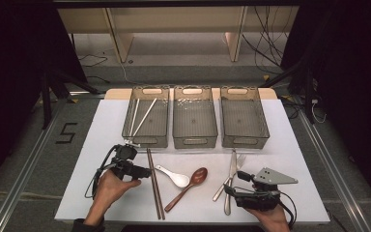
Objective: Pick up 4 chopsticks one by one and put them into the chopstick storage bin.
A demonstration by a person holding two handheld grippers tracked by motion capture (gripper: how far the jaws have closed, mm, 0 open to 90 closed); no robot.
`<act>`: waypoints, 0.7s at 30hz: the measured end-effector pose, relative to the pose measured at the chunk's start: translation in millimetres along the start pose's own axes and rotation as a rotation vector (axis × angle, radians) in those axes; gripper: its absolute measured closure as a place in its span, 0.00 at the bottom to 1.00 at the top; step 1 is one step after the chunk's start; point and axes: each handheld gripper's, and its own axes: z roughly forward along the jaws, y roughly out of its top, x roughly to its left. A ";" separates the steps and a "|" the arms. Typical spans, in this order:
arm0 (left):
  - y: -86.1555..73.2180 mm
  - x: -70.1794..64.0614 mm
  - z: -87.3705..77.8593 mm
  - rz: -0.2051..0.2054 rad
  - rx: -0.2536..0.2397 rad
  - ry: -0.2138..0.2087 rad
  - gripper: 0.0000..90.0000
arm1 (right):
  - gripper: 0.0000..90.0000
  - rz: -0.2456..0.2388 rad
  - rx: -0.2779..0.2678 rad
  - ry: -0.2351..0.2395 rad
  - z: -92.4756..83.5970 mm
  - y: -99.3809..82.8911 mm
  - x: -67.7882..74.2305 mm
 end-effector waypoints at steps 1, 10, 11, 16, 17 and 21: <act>-0.7 -0.9 0.7 0.000 0.002 -0.002 0.18 | 0.33 0.000 0.000 -0.001 0.0 0.0 0.0; -8.9 -10.1 8.4 0.015 0.037 -0.009 0.18 | 0.33 0.000 0.004 -0.001 0.1 0.1 0.3; -9.4 -10.8 8.9 0.016 0.040 -0.011 0.18 | 0.33 0.001 0.003 -0.001 0.2 0.1 0.3; -12.0 -13.8 11.3 0.020 0.053 -0.014 0.18 | 0.33 0.000 0.000 -0.001 0.0 0.0 0.0; -12.4 -14.3 11.6 0.020 0.054 -0.014 0.18 | 0.33 0.001 0.000 -0.002 -0.1 0.0 -0.2; -14.3 -16.5 12.3 0.023 0.061 -0.022 0.18 | 0.33 0.000 0.000 -0.002 0.0 0.0 -0.1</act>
